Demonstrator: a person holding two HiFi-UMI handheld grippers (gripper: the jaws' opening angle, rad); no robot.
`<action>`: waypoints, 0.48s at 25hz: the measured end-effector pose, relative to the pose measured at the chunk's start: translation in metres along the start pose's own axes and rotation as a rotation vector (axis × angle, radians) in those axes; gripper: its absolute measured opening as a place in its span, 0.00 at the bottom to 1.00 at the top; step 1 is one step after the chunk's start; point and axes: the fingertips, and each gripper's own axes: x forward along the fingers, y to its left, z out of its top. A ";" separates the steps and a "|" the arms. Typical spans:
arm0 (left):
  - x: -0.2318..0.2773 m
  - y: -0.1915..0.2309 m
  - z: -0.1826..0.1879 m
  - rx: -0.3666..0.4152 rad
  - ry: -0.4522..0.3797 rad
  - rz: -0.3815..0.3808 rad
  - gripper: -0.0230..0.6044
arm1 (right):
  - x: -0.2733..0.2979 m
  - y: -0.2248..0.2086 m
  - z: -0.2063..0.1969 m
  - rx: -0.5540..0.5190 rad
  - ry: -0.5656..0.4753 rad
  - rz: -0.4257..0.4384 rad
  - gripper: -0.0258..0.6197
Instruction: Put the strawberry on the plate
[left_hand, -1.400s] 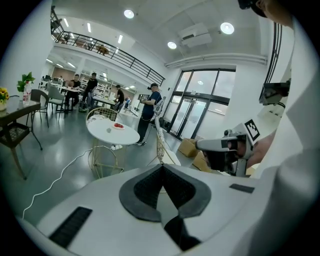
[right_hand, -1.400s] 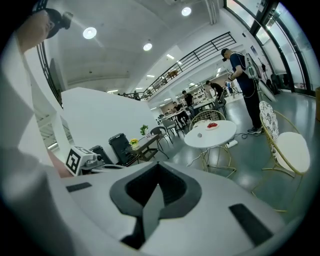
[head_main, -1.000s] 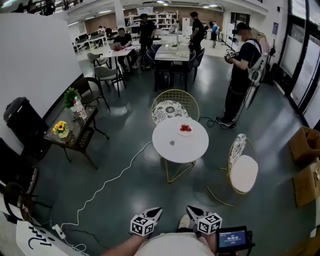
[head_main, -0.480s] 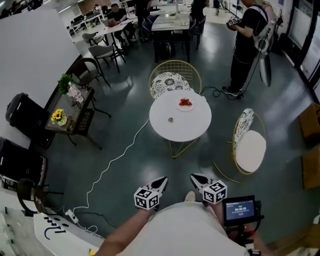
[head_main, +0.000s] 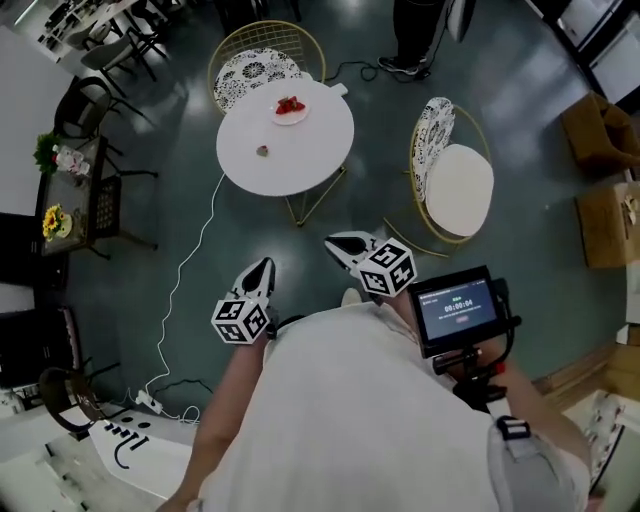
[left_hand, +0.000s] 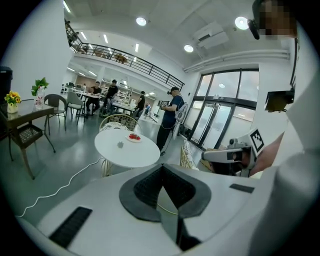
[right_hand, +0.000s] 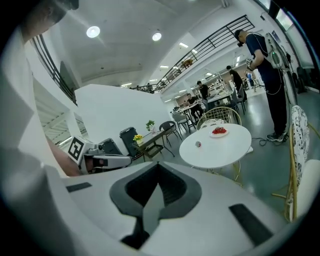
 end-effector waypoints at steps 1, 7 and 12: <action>0.008 -0.001 0.004 0.000 0.000 0.006 0.04 | -0.001 -0.009 0.003 0.003 0.002 0.003 0.05; 0.034 0.000 0.020 0.018 0.017 0.011 0.04 | 0.003 -0.036 0.010 0.021 0.019 0.008 0.05; 0.052 0.016 0.022 0.033 0.052 -0.019 0.05 | 0.016 -0.053 0.018 0.038 0.006 -0.032 0.05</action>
